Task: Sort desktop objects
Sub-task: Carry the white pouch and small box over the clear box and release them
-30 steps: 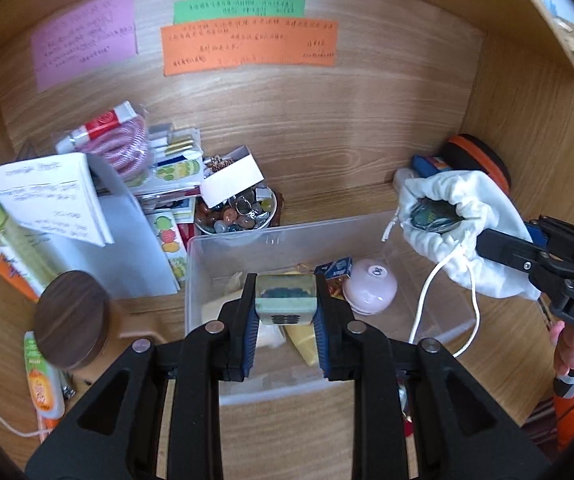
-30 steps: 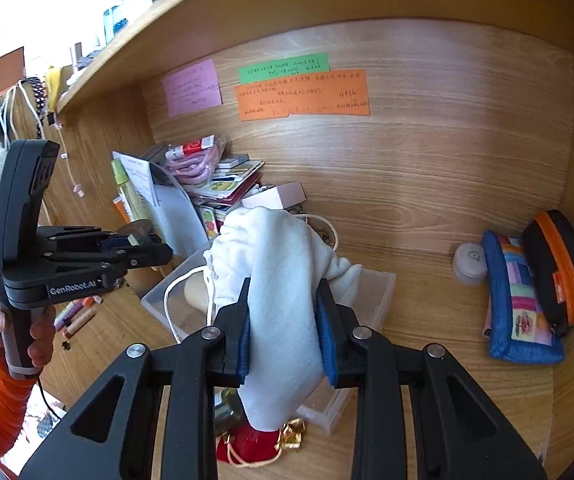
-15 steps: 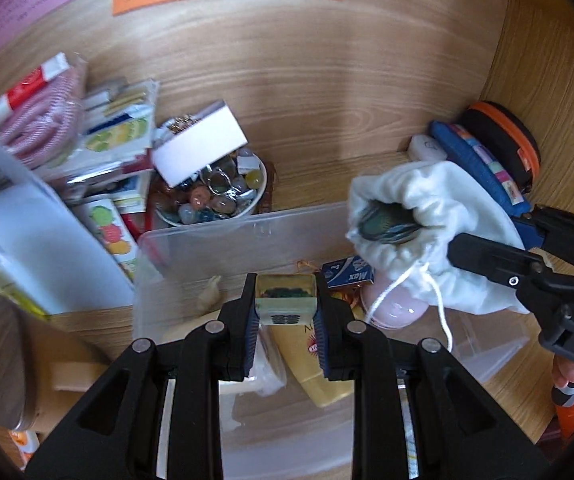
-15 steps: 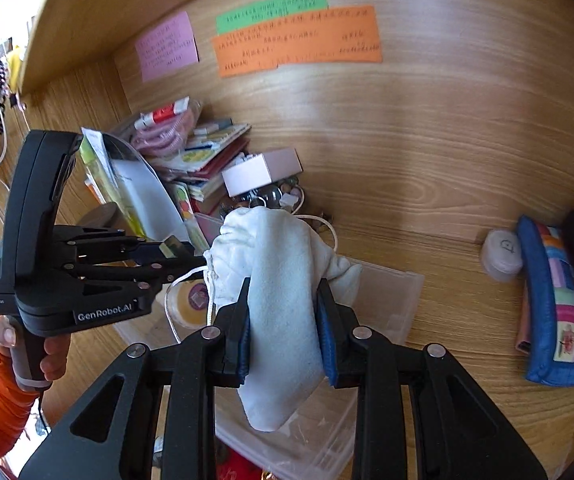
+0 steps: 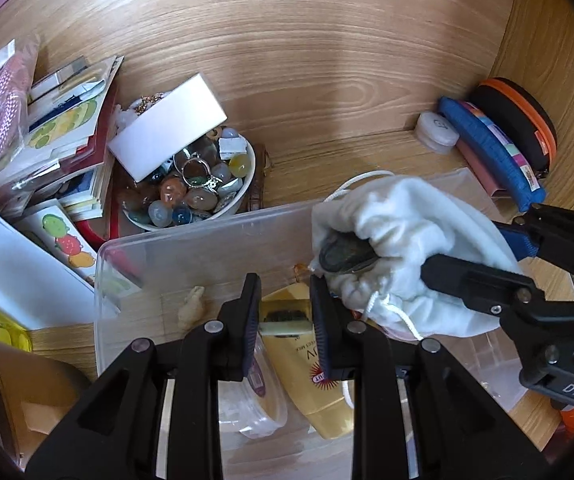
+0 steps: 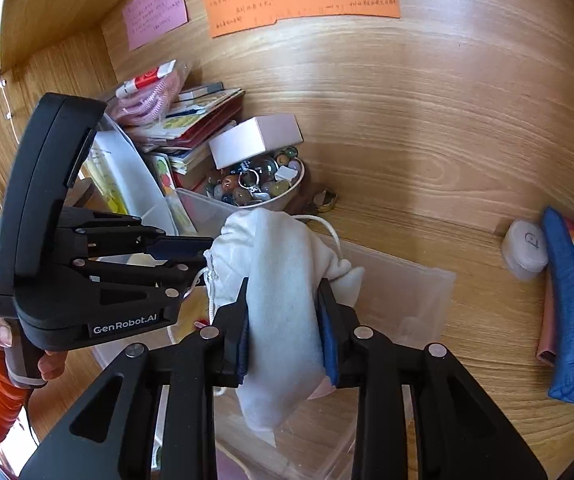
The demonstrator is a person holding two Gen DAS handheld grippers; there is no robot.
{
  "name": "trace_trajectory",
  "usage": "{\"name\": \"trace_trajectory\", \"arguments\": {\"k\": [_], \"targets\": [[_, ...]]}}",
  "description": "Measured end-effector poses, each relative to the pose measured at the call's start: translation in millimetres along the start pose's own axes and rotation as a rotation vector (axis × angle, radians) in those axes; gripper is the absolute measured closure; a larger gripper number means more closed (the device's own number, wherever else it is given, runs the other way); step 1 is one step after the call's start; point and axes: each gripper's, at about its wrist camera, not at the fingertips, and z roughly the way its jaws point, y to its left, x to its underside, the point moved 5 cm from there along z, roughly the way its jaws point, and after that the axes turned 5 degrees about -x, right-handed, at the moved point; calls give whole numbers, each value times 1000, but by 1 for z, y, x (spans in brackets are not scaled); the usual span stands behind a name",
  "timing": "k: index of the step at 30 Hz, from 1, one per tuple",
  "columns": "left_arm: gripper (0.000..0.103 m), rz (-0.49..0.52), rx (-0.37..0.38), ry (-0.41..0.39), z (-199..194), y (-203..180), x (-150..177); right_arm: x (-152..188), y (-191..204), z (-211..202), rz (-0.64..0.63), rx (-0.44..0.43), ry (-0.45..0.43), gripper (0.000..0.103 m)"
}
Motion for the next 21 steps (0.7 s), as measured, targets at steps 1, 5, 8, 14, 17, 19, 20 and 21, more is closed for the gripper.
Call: {"name": "trace_trajectory", "arguments": {"k": [1,5,8,14,17,19,20,21], "targets": [[79,3,-3,0,0,-1,0,-1,0,0,-3,0,2,77],[79,16,-27,-2,1,-5,-1,-1,3,3,-28,16,10,76],[78,24,-39,-1,2,-6,-1,-2,5,6,-59,28,26,73],[77,50,-53,8,-2,-9,3,0,6,9,-82,39,53,69],[74,51,-45,13,-4,-11,6,1,4,7,-70,30,65,69],[69,48,-45,6,-7,-10,6,2,0,5,-49,15,71,67],[57,46,-54,0,-10,-10,5,2,-1,3,-38,10,69,67],[48,43,-76,-11,-13,-8,4,2,-2,0,-31,6,65,65]]}}
